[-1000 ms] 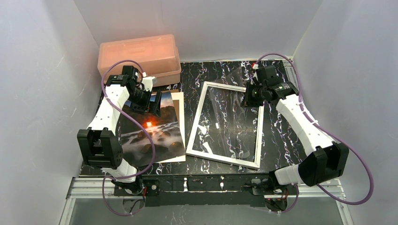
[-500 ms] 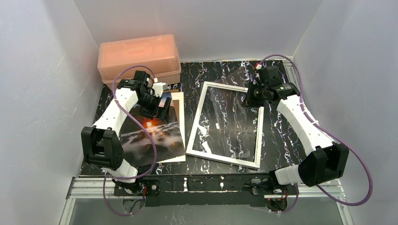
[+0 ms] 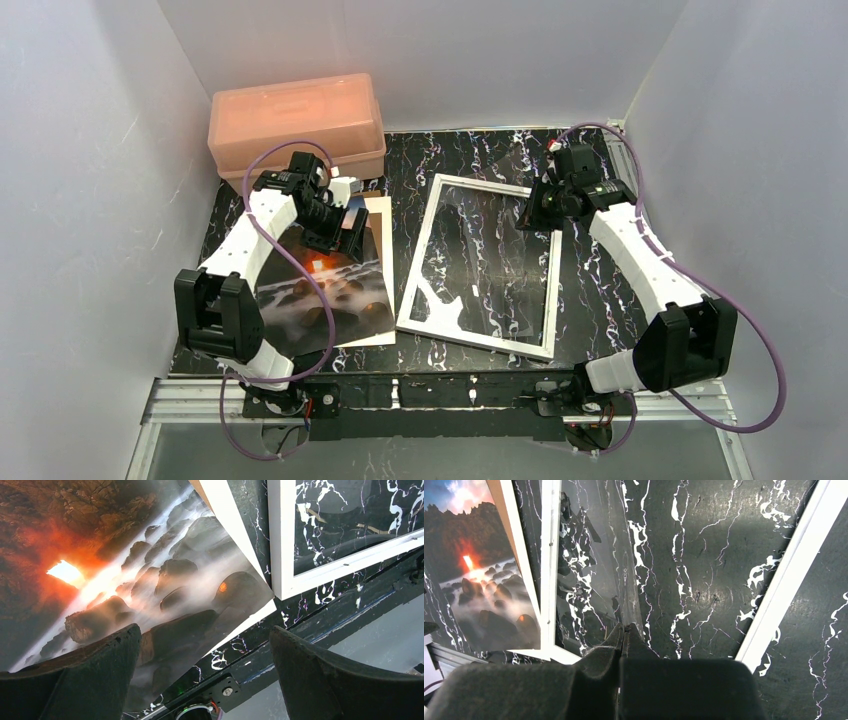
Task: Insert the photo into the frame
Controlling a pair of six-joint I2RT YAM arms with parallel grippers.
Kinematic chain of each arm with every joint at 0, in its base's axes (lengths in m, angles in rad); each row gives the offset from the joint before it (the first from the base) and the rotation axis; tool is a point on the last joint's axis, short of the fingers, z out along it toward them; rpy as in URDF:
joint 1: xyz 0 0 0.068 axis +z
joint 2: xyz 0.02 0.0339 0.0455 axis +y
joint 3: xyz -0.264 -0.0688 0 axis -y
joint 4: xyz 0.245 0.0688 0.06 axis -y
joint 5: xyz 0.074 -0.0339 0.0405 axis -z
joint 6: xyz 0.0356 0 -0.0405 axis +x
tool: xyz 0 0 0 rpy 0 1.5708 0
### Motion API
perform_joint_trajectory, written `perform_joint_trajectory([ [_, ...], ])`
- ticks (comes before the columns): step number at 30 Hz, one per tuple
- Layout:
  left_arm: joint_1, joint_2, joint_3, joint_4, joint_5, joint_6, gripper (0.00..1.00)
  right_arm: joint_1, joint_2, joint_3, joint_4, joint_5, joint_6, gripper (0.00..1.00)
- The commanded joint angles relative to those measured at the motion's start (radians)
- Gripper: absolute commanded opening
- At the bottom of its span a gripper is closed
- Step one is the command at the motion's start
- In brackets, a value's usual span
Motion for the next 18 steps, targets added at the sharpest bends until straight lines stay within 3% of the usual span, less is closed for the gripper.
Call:
perform_joint_trajectory([
  [1,-0.003,-0.049,-0.017,-0.003,0.015,0.004,0.98,-0.004,0.004,-0.011,0.045,-0.033,0.010,0.01],
  [18,-0.016,-0.008,-0.063,0.074,0.059,0.008,0.99,-0.021,-0.019,-0.071,0.071,-0.023,0.009,0.01],
])
